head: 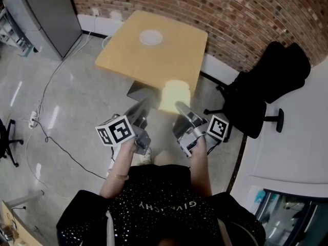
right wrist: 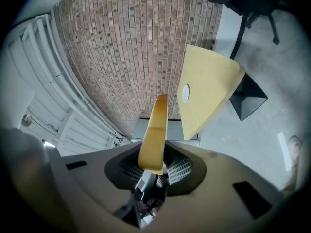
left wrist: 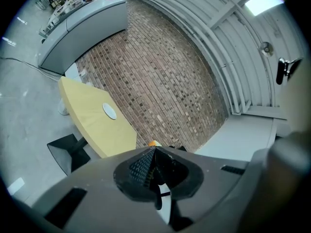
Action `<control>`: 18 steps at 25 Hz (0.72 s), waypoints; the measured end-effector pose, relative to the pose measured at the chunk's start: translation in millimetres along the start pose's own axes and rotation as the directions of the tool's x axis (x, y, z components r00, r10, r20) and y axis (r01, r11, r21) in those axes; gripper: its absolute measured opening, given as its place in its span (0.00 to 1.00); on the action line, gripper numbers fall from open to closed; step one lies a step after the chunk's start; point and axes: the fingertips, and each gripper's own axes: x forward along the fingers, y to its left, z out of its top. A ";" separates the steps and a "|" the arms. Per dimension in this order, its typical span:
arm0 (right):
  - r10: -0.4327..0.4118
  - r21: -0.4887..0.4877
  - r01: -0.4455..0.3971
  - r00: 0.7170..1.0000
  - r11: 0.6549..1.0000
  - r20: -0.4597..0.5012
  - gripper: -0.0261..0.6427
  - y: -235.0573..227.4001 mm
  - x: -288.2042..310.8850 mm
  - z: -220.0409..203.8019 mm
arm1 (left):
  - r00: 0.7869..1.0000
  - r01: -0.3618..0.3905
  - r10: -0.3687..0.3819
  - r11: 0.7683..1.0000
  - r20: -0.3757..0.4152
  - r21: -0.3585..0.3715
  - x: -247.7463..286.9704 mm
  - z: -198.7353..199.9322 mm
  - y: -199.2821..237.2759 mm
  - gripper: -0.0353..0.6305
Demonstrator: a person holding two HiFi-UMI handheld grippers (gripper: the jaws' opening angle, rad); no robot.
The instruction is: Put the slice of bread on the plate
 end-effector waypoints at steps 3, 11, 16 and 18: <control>0.022 -0.006 -0.022 1.000 1.000 0.005 0.18 5.6 3.6 2.3 | 1.000 -0.012 0.012 1.000 0.023 0.002 -6.2 5.7 3.2 0.07; 0.020 -0.022 -0.021 0.999 1.000 -0.026 0.18 4.8 26.5 3.6 | 0.996 -0.045 0.046 0.999 0.076 -0.020 -20.1 22.6 22.5 0.07; 0.022 -0.036 -0.024 0.998 0.999 -0.055 0.18 5.1 42.9 12.6 | 0.994 -0.061 0.062 0.998 0.094 -0.023 -11.6 32.8 30.5 0.07; 0.022 -0.042 -0.025 0.998 0.999 -0.061 0.18 4.8 50.0 19.3 | 0.993 -0.064 0.065 0.998 0.095 -0.022 -4.2 36.8 33.4 0.07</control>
